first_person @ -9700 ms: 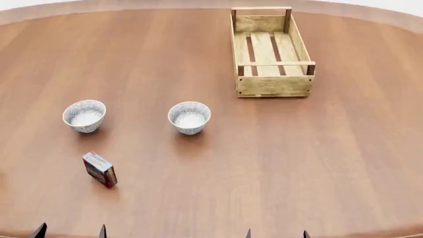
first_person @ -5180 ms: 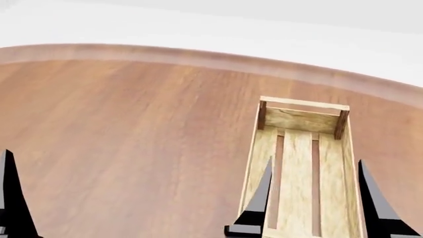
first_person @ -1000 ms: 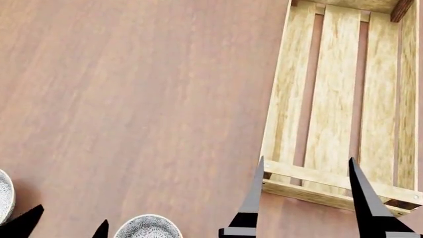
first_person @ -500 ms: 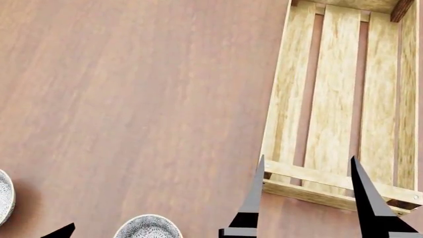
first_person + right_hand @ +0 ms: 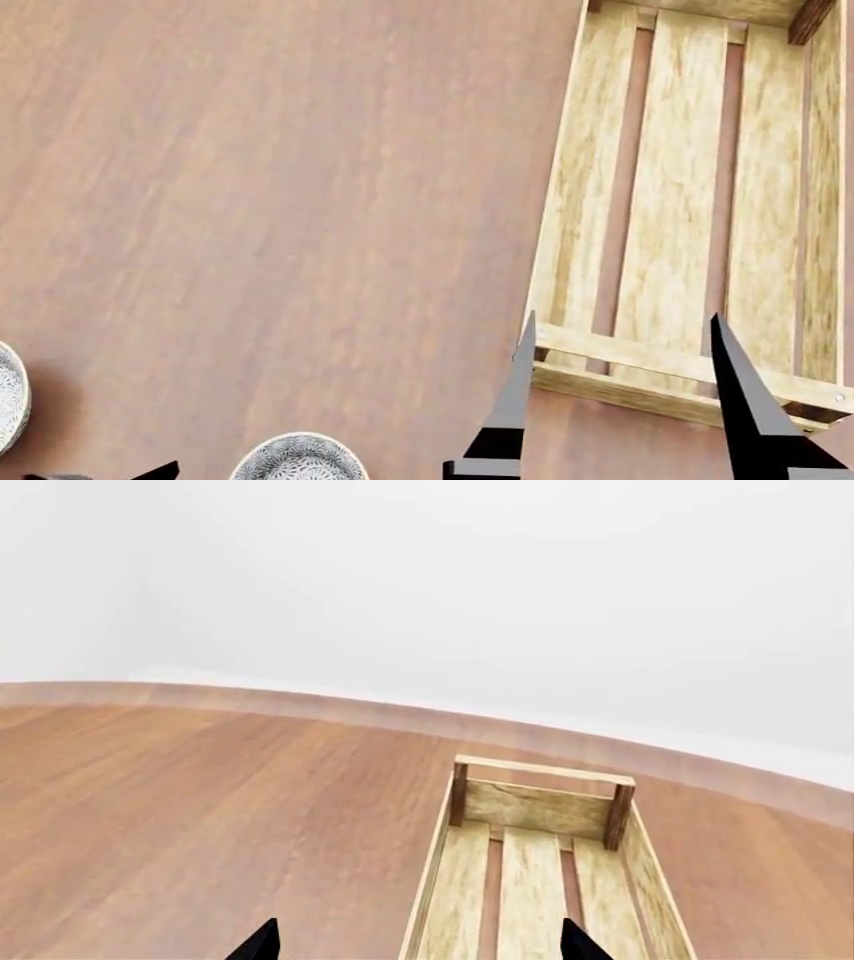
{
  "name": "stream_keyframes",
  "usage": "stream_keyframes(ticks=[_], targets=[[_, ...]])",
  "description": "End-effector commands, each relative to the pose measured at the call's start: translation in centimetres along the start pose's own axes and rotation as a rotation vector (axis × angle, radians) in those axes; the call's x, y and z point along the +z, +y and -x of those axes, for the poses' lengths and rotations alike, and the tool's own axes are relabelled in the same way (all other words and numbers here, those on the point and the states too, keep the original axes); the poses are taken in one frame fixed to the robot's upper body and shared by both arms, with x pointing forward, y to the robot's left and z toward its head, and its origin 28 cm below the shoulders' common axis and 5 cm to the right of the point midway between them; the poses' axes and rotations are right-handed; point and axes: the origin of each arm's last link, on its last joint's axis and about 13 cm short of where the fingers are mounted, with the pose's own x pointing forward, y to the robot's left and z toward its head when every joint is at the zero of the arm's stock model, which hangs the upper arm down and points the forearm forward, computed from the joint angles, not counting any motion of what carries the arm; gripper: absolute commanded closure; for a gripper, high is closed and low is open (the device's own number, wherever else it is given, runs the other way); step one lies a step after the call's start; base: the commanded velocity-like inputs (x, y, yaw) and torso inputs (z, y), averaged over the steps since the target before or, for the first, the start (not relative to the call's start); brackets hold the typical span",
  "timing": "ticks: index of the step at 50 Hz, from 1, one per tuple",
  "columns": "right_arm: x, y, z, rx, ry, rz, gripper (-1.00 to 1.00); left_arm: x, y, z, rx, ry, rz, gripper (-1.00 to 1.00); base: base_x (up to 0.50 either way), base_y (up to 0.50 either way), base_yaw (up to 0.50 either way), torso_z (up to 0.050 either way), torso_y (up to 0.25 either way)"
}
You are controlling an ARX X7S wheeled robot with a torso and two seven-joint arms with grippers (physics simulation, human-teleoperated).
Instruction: Stack the right bowl on the left bowl and place them in the tray.
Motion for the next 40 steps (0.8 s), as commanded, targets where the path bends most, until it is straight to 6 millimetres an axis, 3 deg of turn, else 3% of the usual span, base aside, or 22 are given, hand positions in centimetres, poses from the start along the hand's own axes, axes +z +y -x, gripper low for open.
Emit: stream_keyframes(ticks=[1, 7, 39, 40], targets=[[0.0, 0.0, 0.0, 0.0, -0.001, 0.001, -1.0, 0.0, -0.2, -0.4, -0.011, 0.022, 0.019, -1.0, 0.0, 0.0, 0.0, 0.0, 0.0], [0.0, 0.0, 0.0, -0.001, 0.0, 0.002, -1.0, -1.0, -0.1, -0.8, -0.017, 0.032, 0.021, -1.0, 0.0, 0.0, 0.0, 0.0, 0.0], [0.0, 0.0, 0.0, -0.001, -0.001, 0.002, -1.0, -1.8, -0.2, -1.4, -0.018, 0.053, 0.036, -1.0, 0.0, 0.0, 0.0, 0.0, 0.0], [0.1, 0.0, 0.0, -0.001, -0.001, 0.002, -1.0, -1.8, -0.2, -1.4, -0.018, 0.054, 0.037, 1.0, 0.0, 0.0, 0.0, 0.0, 0.0]])
